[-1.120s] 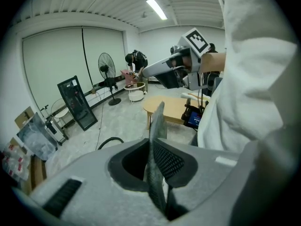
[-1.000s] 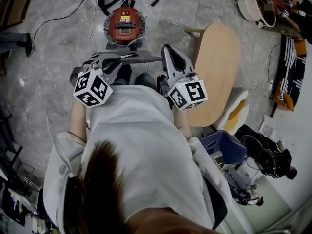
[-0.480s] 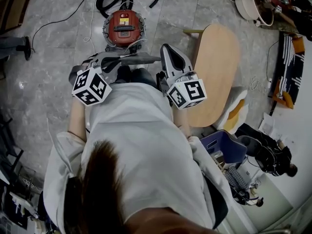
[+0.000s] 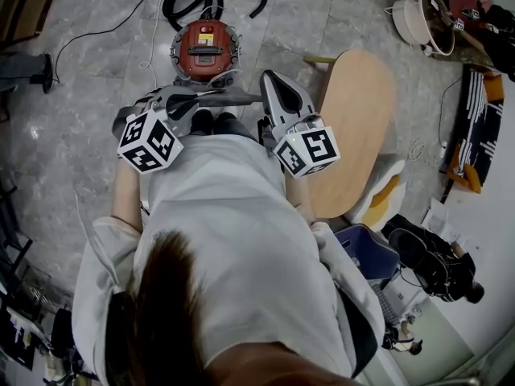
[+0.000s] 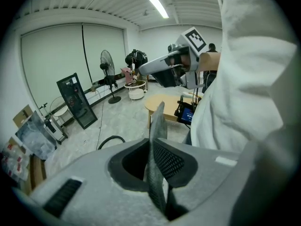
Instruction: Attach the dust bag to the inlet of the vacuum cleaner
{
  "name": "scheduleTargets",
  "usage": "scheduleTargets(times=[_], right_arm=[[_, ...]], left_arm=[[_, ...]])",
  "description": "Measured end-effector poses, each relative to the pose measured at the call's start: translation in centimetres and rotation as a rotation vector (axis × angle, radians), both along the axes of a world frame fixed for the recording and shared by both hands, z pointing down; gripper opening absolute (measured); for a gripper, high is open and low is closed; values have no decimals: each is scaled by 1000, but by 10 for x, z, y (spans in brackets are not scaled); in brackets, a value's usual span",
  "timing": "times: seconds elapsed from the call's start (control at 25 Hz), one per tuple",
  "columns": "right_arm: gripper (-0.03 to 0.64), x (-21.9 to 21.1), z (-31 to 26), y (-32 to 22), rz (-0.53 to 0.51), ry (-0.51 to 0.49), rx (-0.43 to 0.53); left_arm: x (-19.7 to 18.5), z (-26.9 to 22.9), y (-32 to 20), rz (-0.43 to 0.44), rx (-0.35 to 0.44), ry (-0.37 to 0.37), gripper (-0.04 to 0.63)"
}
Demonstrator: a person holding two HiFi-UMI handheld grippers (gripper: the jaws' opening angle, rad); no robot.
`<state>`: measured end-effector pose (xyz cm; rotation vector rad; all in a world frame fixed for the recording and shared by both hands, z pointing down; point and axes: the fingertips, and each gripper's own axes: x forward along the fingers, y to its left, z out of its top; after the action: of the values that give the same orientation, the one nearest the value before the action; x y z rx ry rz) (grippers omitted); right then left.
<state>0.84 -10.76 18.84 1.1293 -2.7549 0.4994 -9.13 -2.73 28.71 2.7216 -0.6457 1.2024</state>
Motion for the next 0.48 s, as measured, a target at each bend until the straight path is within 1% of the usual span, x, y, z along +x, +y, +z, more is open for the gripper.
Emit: scheduleTargets(times=[0.08, 0.16, 0.24, 0.32, 0.48], right_arm=[[3, -3, -4, 1, -70, -15, 16], [11, -10, -7, 4, -175, -32, 24], [91, -19, -1, 10, -287, -24, -1], [111, -26, 12, 19, -388, 30, -31], [150, -26, 45, 36, -550, 236, -49]], left_arm=[[5, 0, -2, -4, -6, 2, 41], [9, 1, -4, -1, -12, 2, 41], [13, 2, -7, 3, -16, -2, 41], [18, 4, -9, 7, -20, -7, 41], [29, 3, -8, 14, -26, -15, 41]])
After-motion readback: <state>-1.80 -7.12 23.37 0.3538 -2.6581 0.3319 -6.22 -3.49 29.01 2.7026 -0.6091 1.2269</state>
